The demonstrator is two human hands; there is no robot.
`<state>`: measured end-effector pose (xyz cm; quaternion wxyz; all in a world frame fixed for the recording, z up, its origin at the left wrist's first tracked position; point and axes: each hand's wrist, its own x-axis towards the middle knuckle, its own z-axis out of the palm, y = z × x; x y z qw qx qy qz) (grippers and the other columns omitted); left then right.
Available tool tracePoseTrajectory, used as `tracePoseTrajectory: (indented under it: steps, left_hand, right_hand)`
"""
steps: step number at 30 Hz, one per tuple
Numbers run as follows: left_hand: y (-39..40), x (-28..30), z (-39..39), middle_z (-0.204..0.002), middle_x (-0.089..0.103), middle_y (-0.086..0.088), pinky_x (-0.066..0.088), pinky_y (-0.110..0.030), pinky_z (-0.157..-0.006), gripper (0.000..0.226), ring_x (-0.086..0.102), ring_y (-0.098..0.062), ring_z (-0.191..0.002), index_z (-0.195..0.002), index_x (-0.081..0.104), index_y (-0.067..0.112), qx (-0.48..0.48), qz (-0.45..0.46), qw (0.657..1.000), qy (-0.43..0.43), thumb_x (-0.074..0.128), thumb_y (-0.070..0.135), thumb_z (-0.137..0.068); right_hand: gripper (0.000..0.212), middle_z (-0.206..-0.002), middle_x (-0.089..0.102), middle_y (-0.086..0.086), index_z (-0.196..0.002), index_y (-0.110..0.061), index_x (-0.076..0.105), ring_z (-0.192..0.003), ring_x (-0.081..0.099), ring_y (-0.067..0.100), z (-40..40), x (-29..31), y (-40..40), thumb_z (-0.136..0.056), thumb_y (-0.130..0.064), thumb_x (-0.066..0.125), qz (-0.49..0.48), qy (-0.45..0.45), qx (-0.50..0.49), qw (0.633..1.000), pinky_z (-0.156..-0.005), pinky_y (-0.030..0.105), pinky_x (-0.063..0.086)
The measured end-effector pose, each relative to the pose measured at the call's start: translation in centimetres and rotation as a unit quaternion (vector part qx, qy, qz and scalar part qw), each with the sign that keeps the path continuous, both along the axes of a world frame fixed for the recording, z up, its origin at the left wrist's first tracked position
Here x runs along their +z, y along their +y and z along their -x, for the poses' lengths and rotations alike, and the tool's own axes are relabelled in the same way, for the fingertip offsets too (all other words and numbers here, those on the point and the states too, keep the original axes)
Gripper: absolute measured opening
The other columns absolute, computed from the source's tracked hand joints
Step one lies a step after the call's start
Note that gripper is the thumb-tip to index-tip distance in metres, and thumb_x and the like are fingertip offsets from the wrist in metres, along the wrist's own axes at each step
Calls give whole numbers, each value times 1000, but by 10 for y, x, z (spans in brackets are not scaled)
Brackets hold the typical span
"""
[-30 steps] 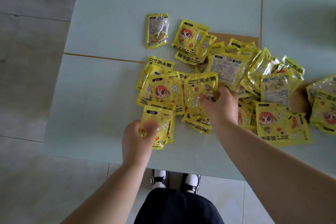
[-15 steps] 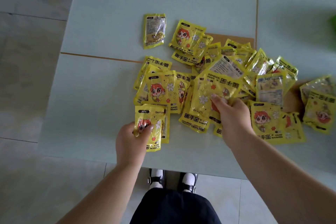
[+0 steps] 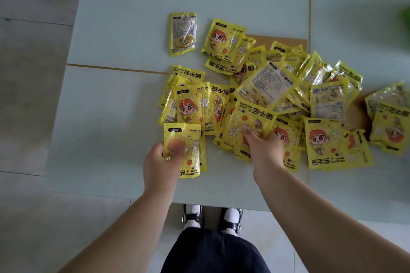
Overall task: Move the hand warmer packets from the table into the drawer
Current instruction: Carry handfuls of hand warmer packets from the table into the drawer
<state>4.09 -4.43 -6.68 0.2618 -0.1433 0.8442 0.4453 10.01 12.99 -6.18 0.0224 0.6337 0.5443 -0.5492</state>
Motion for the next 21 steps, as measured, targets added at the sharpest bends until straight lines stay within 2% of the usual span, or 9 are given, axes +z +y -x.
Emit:
tracePoseTrajectory:
  steps: [4, 10, 12, 14, 15, 18, 21]
  left_hand:
    - [-2, 7, 1, -84, 70, -8, 56, -45, -74, 10, 67, -29, -83, -80, 64, 18, 22, -26, 999, -24, 72, 24, -81]
    - [-7, 15, 6, -90, 72, -10, 57, -48, -80, 8, 68, -32, -90, -82, 66, 18, 64, -73, 994, -42, 72, 23, -81]
    - [-9, 17, 9, -92, 73, -9, 56, -51, -83, 8, 69, -31, -91, -85, 68, 17, 67, -84, 993, -49, 71, 24, -81]
    - [-9, 19, 11, -95, 74, -7, 54, -52, -86, 9, 69, -29, -93, -88, 69, 18, 66, -100, 991, -61, 71, 25, -81]
    - [-8, 22, 11, -94, 75, -6, 54, -51, -87, 9, 70, -27, -93, -88, 69, 19, 63, -105, 990, -66, 71, 25, -81]
    - [-1, 30, 12, -90, 75, -1, 55, -43, -85, 11, 71, -23, -90, -88, 70, 20, 41, -111, 990, -76, 72, 28, -80]
    - [14, 42, 11, -90, 76, 1, 53, -41, -87, 11, 71, -21, -91, -87, 70, 20, 11, -114, 989, -96, 73, 26, -79]
  right_hand:
    - [26, -66, 51, -3, -84, -13, 57, -57, 44, 13, 6, 1, 2, -83, -37, 67, 11, 10, -2, 1000, -51, 24, 35]
    - [27, -71, 55, -7, -69, -23, 48, -64, 50, 12, 11, 1, 3, -83, -36, 67, 41, 42, -30, 998, -59, 24, 43]
    - [25, -77, 59, -7, -70, -24, 50, -74, 57, 16, 11, 1, 5, -81, -36, 69, 56, 57, -48, 996, -71, 31, 51]
    - [20, -89, 66, -4, -77, -27, 56, -89, 64, 21, 5, -1, 7, -77, -38, 72, 72, 73, -67, 992, -85, 40, 54]
    - [20, -95, 68, -2, -82, -28, 58, -92, 66, 23, 0, 0, 8, -75, -39, 74, 83, 86, -73, 990, -88, 43, 54]
    - [33, -103, 71, 4, -96, -24, 63, -95, 69, 26, -21, 5, 12, -70, -40, 76, 132, 125, -93, 979, -89, 48, 54]
    - [33, -110, 68, 11, -112, -12, 59, -99, 68, 29, -48, 16, 15, -83, -24, 69, 175, 169, -155, 958, -88, 52, 53]
